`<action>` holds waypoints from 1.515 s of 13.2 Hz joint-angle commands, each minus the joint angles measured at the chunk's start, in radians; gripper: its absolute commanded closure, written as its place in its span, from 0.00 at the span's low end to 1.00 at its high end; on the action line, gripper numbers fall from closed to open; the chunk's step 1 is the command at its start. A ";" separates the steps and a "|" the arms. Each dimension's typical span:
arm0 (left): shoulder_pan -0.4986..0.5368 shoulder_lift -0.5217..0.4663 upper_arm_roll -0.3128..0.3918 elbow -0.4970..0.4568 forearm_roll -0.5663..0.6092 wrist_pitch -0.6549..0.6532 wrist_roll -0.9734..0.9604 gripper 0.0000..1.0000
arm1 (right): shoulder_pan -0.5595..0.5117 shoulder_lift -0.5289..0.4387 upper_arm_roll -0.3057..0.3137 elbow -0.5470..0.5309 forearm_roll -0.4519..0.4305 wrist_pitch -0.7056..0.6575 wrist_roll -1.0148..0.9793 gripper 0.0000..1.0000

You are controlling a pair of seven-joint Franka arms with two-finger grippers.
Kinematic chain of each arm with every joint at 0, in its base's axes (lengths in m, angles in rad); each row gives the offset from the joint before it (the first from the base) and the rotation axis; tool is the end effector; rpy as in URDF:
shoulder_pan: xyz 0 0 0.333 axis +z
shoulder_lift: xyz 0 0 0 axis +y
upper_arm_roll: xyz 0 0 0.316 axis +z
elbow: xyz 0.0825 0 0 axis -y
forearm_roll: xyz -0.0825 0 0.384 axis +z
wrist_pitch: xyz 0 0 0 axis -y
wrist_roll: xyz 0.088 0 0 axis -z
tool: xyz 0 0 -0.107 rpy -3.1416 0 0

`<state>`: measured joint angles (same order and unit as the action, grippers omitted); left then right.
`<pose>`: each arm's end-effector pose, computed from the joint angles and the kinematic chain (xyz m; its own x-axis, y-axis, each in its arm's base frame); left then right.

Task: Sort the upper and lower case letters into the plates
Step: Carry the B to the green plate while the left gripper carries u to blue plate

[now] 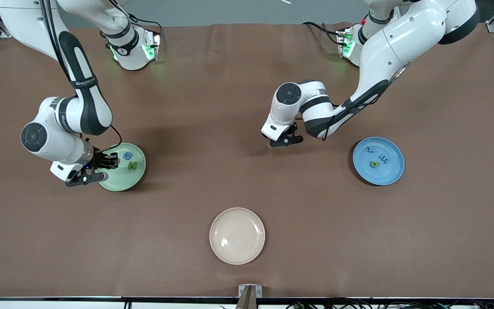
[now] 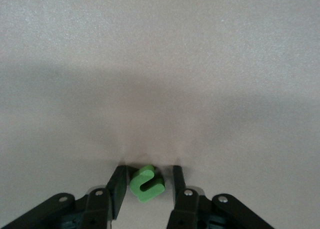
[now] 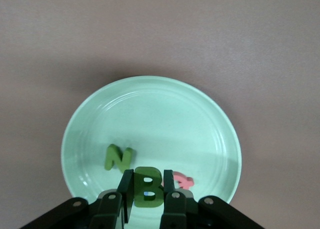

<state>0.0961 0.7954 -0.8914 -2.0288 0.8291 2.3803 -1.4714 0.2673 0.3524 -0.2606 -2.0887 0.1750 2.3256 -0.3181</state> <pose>0.4118 -0.4123 0.1738 0.9842 0.1675 -0.0568 0.1689 -0.9854 0.0212 0.5733 0.0084 0.2508 0.9740 0.2092 -0.0871 0.2049 -0.9772 -0.0557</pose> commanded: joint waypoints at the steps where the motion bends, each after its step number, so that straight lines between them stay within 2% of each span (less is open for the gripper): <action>1: -0.004 0.008 0.005 0.001 0.018 0.017 0.006 0.63 | -0.020 0.040 0.020 0.024 0.003 0.020 -0.018 0.99; 6: 0.001 0.007 0.005 0.002 0.019 0.017 0.069 0.80 | -0.023 0.102 0.021 0.024 0.009 0.087 -0.016 0.98; 10: 0.043 -0.030 -0.004 0.031 0.018 0.010 0.111 0.83 | -0.020 0.122 0.024 0.021 0.012 0.116 -0.013 0.96; 14: 0.170 -0.032 -0.040 0.073 0.010 0.005 0.268 0.85 | -0.016 0.142 0.026 0.021 0.044 0.127 -0.013 0.95; 16: 0.284 -0.035 -0.098 0.071 0.010 -0.039 0.342 0.85 | -0.013 0.146 0.024 0.022 0.046 0.130 -0.013 0.93; 17: 0.347 -0.039 -0.138 0.071 0.010 -0.102 0.385 0.85 | -0.013 0.151 0.024 0.022 0.046 0.136 -0.013 0.93; 19: 0.503 -0.044 -0.229 0.065 0.013 -0.235 0.506 0.85 | -0.011 0.158 0.026 0.021 0.046 0.146 -0.013 0.86; 20: 0.574 -0.044 -0.266 0.061 0.013 -0.274 0.557 0.85 | -0.011 0.158 0.024 0.021 0.046 0.146 -0.013 0.57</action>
<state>0.5490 0.7776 -1.0851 -1.9424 0.8301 2.1761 -0.9928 0.2656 0.4981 -0.2450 -2.0764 0.1986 2.4626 -0.3208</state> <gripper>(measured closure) 0.692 0.727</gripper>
